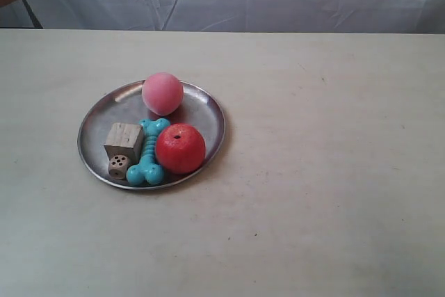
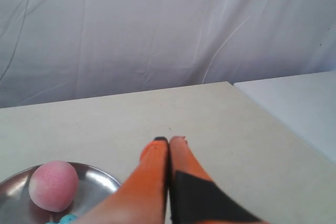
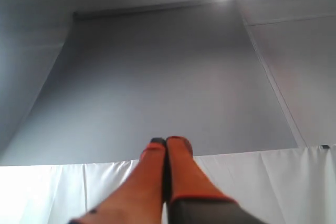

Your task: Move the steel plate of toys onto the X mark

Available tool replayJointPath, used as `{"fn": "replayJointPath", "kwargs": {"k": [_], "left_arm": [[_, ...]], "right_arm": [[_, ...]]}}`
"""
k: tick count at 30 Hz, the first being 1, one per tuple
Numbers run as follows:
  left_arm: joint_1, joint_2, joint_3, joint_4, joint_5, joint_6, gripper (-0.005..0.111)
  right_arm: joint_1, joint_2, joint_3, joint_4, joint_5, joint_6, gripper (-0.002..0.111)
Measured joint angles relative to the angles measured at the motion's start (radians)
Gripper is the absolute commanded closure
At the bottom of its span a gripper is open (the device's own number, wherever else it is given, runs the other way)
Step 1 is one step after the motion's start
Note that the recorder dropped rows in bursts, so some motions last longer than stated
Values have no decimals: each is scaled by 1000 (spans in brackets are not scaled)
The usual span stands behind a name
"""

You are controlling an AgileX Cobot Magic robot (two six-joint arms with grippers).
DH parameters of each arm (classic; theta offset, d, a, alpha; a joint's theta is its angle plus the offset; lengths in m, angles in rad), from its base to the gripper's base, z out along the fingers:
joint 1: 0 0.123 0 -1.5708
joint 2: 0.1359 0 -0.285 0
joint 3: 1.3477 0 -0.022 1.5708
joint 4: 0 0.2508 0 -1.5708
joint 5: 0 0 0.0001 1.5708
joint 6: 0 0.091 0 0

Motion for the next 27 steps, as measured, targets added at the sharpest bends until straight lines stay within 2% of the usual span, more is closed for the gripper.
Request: {"fn": "replayJointPath", "kwargs": {"k": [3, 5, 14, 23, 27], "left_arm": [[0, 0, 0, 0, -2, -4, 106], [0, 0, 0, 0, -2, -6, 106], [0, 0, 0, 47, -27, -8, 106], [0, 0, 0, 71, -35, -8, 106], [0, 0, 0, 71, -51, -8, 106]], "right_arm": [[0, 0, 1, 0, -2, 0, 108], [0, -2, 1, 0, 73, 0, 108], [0, -2, 12, -2, 841, 0, 108], [0, -112, 45, -2, 1301, 0, 108], [0, -143, 45, -2, 1412, 0, 108]]}}
